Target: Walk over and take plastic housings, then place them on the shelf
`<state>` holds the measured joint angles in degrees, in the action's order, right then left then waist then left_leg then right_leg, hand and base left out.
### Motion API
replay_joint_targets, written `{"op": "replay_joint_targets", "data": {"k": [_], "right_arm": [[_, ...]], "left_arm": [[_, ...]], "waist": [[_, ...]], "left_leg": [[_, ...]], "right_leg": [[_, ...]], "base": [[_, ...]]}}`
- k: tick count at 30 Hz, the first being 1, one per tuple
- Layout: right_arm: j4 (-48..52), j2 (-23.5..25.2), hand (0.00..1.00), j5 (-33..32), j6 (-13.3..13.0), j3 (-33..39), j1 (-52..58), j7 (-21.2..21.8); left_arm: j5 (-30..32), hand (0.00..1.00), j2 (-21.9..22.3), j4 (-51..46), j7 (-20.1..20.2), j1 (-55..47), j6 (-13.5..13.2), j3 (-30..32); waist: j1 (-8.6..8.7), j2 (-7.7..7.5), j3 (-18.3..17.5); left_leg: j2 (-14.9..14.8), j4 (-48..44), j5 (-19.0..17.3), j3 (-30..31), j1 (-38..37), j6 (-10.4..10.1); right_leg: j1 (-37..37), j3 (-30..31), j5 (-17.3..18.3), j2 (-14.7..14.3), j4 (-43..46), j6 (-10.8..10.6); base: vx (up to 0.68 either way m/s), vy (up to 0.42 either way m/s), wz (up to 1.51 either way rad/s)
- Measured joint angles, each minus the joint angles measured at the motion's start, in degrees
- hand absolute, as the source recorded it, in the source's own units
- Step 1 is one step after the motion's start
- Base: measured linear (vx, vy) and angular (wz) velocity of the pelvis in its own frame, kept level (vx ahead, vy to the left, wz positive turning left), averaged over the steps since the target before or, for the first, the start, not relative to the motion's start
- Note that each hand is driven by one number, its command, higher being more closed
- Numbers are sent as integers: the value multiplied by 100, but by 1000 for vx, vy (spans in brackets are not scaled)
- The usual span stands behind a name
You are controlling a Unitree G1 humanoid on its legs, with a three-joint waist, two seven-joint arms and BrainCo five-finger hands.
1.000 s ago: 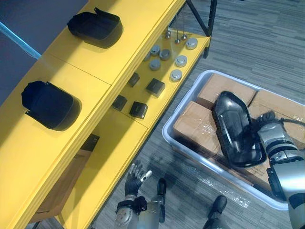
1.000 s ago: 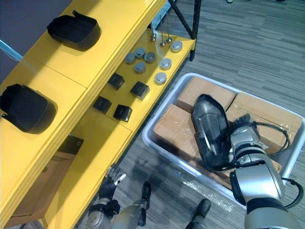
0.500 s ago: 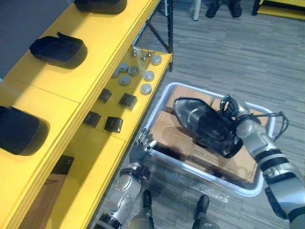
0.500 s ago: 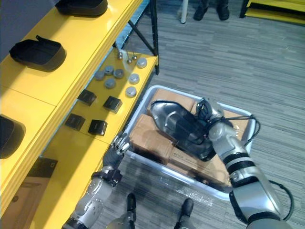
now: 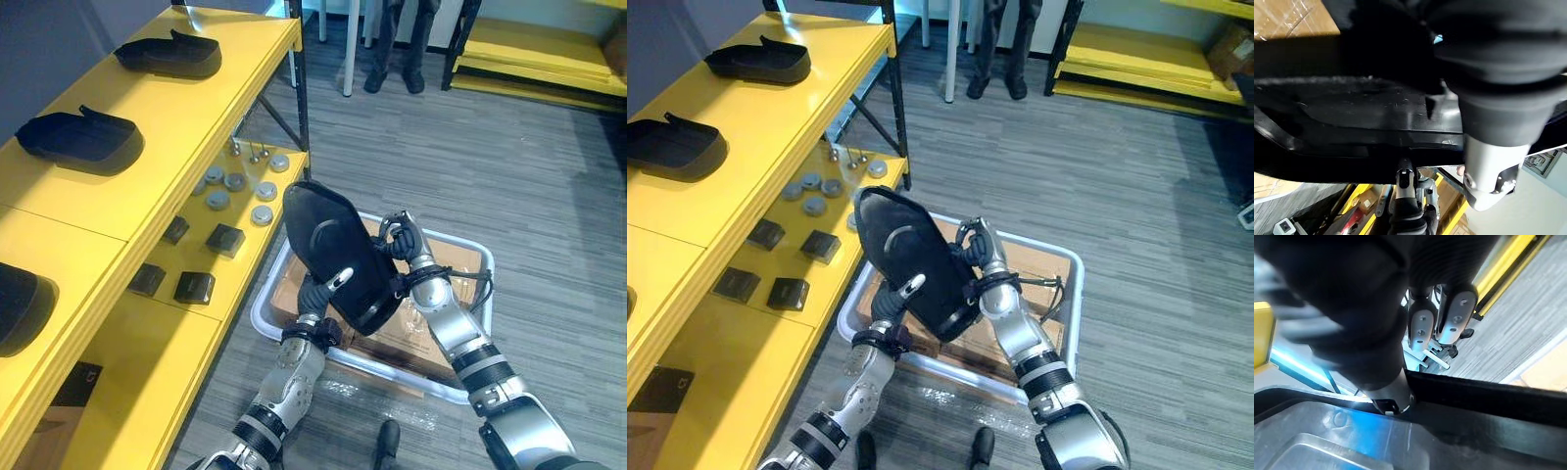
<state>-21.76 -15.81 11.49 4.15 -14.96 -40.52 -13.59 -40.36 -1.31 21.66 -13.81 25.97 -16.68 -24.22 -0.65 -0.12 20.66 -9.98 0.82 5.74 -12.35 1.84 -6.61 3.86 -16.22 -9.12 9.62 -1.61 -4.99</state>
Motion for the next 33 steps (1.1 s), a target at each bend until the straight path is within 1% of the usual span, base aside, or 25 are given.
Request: {"op": "replay_joint_targets", "data": {"k": [1, 3, 4, 6, 8, 9, 10, 11, 12, 14, 15, 17, 18, 21, 23, 26, 27, 28, 29, 33], "right_arm": [[8, 5, 100, -7, 33, -82, 1, 7], [8, 32, 100, -21, 42, -162, 7, 14], [8, 46, 100, -24, 41, -203, 6, 2], [8, 65, 100, -39, 41, -216, 17, -7], [7, 81, 100, -47, 41, -254, 34, -53], [11, 81, 100, -139, 39, -302, 42, -96], [48, 81, 100, -195, 39, -319, 73, -98], [295, 92, 100, -223, 39, -325, 252, -112], [466, 96, 100, -224, 39, -324, 379, -141], [544, 122, 100, -232, 38, -342, 525, -201], [547, 133, 100, -249, 20, -365, 534, -230], [588, 133, 100, -255, -24, -390, 552, -270], [759, 133, 100, -274, -32, -396, 633, -288], [1073, 128, 100, -325, -46, -402, 753, -319], [1325, 121, 100, -449, -97, -402, 906, -318], [1866, 123, 100, -713, -326, -434, 1451, -252], [2026, 122, 100, -792, -435, -492, 1685, -177], [2096, 122, 100, -793, -465, -536, 1783, -152], [2142, 124, 100, -795, -554, -589, 1907, -105], [2198, 123, 100, -922, -631, -694, 2146, -28]], "left_arm": [[-7, 0, 1, -1, 14, -36, -182, -30], [2, 0, 1, -13, 13, -115, -337, -61], [26, 100, 1, -17, -55, -138, -375, -103], [199, 100, 1, -43, -221, -163, -385, -163], [652, 100, -15, -90, -554, -169, -374, -169], [842, 100, -39, -118, -746, -169, -328, -160], [849, 100, -55, -143, -823, -169, -294, -144], [849, 100, -114, -249, -935, -193, -199, -118], [862, 100, -191, -374, -953, -243, -96, -72], [839, 100, -353, -482, -784, -295, -53, -51], [603, 100, -381, -482, -620, -318, -62, -26], [277, 100, -397, -482, -465, -343, -99, -19], [88, 100, -399, -482, -349, -383, -197, -18], [-40, 100, -399, -592, -256, -493, -343, -37], [11, 100, -399, -763, -261, -654, -413, -41], [17, 100, -400, -1184, -284, -1075, -465, 86], [117, 100, -402, -1245, -284, -1254, -465, 168], [145, 100, -402, -1274, -284, -1339, -465, 216], [256, 100, -410, -1328, -282, -1470, -456, 267], [585, 100, -417, -1555, -280, -1817, -337, 378]], "waist": [[-2, -15, -49], [-2, -41, -126], [-12, -54, -163], [-23, -56, -173], [-34, -72, -246], [-27, -75, -269], [-24, -76, -277], [-29, -79, -298], [-26, -81, -314], [-24, -89, -348], [-26, -95, -359], [-31, -104, -386], [-29, -118, -431], [-15, -173, -485], [-15, -205, -555], [-25, -208, -681], [-23, -207, -807], [-18, -205, -873], [-18, -203, -949], [-24, -197, -1121]], "left_leg": [[0, 1, 3, -3, 0, -5], [0, 1, 4, -1, -13, -6], [-1, 1, 3, 0, -32, -8], [-3, 4, -2, 6, -84, -15], [-1, 23, 1, 5, -75, -30], [-1, 50, 7, 10, -77, -38], [-1, 59, 12, 14, -77, -44], [-4, 68, 13, 19, -75, -46], [-4, 73, 13, 23, -76, -46], [2, 82, 13, 33, -75, -46], [4, 82, 15, 36, -76, -45], [4, 81, 20, 42, -76, -48], [4, 81, 21, 39, -87, -48], [4, 81, 19, 23, -148, -50], [0, 82, 12, 20, -181, -56], [0, 100, -21, 4, -314, -98], [0, 116, -35, 2, -333, -114], [0, 130, -43, 3, -339, -127], [0, 137, -53, 2, -366, -141], [1, 198, -52, -2, -517, -147]], "right_leg": [[-4, 5, -20, -4, -24, 5], [-87, -5, -89, -22, -167, 4], [-128, -7, -110, -30, -215, 8], [-193, -17, -112, -33, -237, 8], [-202, -16, -157, -42, -309, 17], [-200, -24, -160, -45, -312, 18], [-200, -27, -160, -46, -312, 18], [-193, -28, -160, -50, -312, 18], [-192, -30, -159, -50, -313, 18], [-193, -37, -159, -46, -313, 17], [-194, -38, -159, -46, -313, 17], [-197, -40, -159, -47, -313, 18], [-206, -38, -159, -48, -314, 18], [-263, -33, -159, -48, -317, 18], [-297, -30, -158, -50, -320, 17], [-403, -35, -136, -51, -321, -3], [-414, -40, -116, -50, -323, -8], [-414, -42, -110, -51, -323, -9], [-437, -43, -105, -51, -324, -9], [-558, -71, -58, -54, -344, -10]], "base": [[0, 0, 0], [0, 0, 0], [0, 0, 0], [0, 0, 0], [-33, 28, -1], [0, 0, 0], [0, 0, 0], [0, 0, 0], [0, 0, 0], [4, 15, 1], [1, 37, 2], [1, 17, 0], [0, 0, 0], [1, 23, -1], [-21, 34, -2], [-19, 34, -2], [0, 0, 0], [0, 0, 0], [0, 0, 0], [-10, 16, 1]]}}
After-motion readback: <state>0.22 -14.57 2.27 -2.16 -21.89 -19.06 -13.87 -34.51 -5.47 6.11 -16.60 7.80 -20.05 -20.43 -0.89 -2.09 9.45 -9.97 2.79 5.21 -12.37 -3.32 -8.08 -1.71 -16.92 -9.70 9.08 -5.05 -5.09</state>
